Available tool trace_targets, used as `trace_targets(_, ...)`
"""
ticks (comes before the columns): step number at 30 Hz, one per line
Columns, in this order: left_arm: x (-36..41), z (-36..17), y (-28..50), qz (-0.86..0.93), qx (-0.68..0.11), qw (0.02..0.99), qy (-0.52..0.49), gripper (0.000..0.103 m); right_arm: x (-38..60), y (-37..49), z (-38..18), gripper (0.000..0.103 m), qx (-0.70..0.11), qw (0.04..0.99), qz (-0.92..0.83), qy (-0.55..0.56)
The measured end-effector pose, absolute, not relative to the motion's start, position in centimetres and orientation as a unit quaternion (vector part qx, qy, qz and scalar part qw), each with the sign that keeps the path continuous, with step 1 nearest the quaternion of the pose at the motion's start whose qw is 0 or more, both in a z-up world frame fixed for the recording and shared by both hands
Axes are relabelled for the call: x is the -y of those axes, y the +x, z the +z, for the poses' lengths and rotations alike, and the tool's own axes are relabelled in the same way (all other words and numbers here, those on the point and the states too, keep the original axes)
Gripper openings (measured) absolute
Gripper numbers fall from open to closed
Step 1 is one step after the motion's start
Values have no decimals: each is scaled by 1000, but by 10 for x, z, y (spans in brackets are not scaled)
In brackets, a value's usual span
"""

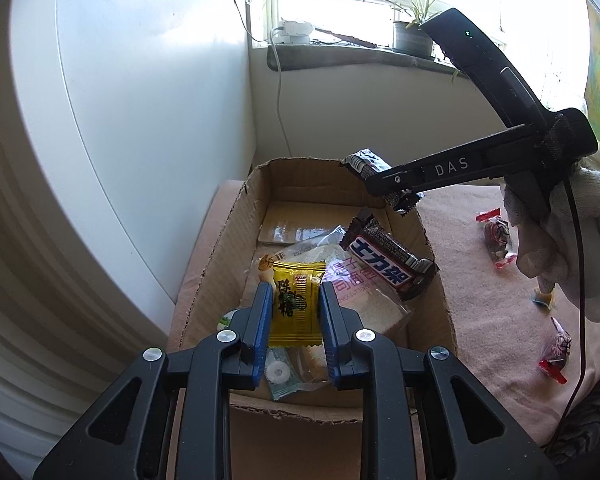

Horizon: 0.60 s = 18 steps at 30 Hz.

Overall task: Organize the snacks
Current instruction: 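Open both tools to drop the snacks into the box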

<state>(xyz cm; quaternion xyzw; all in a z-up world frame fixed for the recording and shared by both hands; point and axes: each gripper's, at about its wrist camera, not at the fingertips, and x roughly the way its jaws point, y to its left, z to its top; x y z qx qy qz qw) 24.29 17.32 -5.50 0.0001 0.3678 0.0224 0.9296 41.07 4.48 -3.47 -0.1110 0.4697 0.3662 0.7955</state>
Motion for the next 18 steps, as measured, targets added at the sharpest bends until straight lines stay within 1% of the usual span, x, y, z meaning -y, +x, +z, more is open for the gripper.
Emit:
trace_targets(4, -173, -54, 241, 26, -365, 930, -1, 24, -46, 411, -32, 30, -465, 796, 373, -104)
trace_targets(5, -173, -53, 241, 27, -365, 931, -3, 29, -46, 411, -31, 38, -464, 797, 374, -102)
trace_targets(6, -174, -53, 240, 29, -363, 931, -4, 42, -46, 411, -30, 55, -461, 798, 374, -101)
trace_targets(7, -175, -52, 240, 33, -361, 932, -5, 50, -46, 411, -29, 64, -457, 802, 371, -100)
trace_targets(8, -176, -50, 239, 37, -358, 933, -6, 62, -44, 410, -27, 75, -451, 806, 370, -98)
trace_targets(9, -177, -49, 238, 40, -355, 934, -6, 64, -43, 409, -24, 79, -446, 810, 368, -96)
trace_targets(10, -177, -48, 238, 42, -353, 935, -7, 64, -42, 408, -23, 80, -444, 812, 368, -95)
trace_targets(11, -177, -48, 238, 43, -353, 935, -7, 65, -41, 408, -22, 84, -443, 812, 367, -95)
trace_targets(12, -176, -48, 238, 44, -354, 934, -5, 68, -40, 407, -20, 85, -442, 813, 366, -95)
trace_targets(14, -175, -47, 237, 51, -353, 934, -2, 75, -38, 406, -18, 85, -440, 815, 366, -95)
trace_targets(18, -170, -44, 235, 49, -349, 936, -1, 75, -31, 401, -15, 85, -441, 815, 364, -96)
